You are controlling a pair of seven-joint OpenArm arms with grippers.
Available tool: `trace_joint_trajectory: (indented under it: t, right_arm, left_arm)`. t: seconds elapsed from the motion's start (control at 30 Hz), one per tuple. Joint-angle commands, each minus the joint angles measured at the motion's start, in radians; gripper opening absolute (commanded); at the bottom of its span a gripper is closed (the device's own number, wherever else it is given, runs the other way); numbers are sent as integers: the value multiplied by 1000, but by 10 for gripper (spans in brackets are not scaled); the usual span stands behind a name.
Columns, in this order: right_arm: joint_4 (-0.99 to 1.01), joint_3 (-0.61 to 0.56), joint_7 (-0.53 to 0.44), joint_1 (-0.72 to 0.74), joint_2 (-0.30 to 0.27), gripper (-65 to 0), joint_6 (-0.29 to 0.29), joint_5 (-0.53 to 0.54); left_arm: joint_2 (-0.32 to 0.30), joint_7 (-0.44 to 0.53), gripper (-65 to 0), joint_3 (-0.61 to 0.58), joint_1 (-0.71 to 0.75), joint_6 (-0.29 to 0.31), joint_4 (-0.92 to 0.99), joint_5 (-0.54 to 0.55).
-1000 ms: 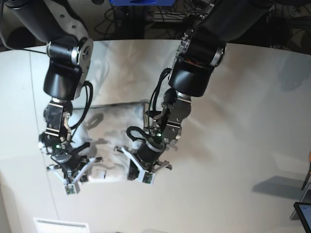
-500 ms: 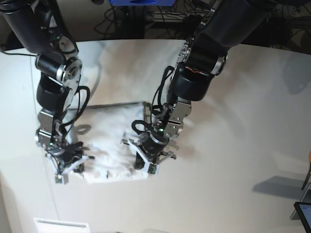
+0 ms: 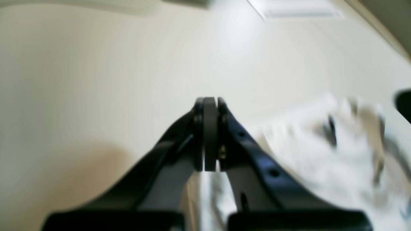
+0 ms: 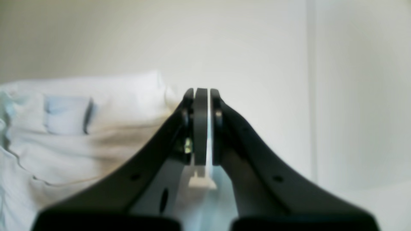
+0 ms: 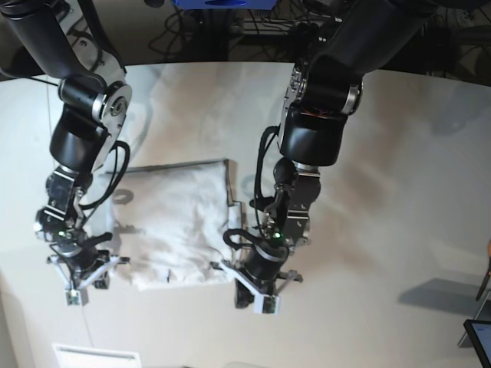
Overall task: Fold the T-shirt properly
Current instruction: 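Pull the collar edge with both grippers to square the bundle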
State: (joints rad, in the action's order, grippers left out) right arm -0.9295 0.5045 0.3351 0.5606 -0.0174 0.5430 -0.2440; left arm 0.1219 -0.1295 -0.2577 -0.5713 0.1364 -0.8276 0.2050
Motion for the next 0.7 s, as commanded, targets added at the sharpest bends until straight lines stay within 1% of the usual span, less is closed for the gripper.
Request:
trace_joint_trajectory:
  t: [0.0,0.07,0.1,0.2,0.33,0.43,0.53,0.67]
  right_arm:
    - [-52,-2,9,0,4,-631,30,10]
    - [-130,-2,54,-40,12,-631,36,10]
    - [-156,-2,66,-60,29,-631,38,10]
    - [-245,-2,74,-130,67,-631,39,11]
    - [-345,-5,74,-205,106,-631,39,27]
    - [-392,-40,85,-245,106,-631,39,82]
    - [-432,-83,126,-291,103,-631,39,113]
    - [-426,-83,129,-342,106,-631,36,180]
  left_arm:
    - [15,9,-650,-1,15,16,-65,-2]
    - [15,-17,-650,-4,73,16,-172,-3]
    - [17,-23,-650,-4,110,16,-212,-3]
    - [20,-28,-650,-13,219,18,-330,-3]
    - [15,-20,-650,-110,328,18,-410,-3]
    - [15,-20,-650,-151,376,18,-433,-3]
    - [15,-20,-650,-177,402,16,-439,-5]
    - [15,-20,-650,-219,431,16,-430,-5]
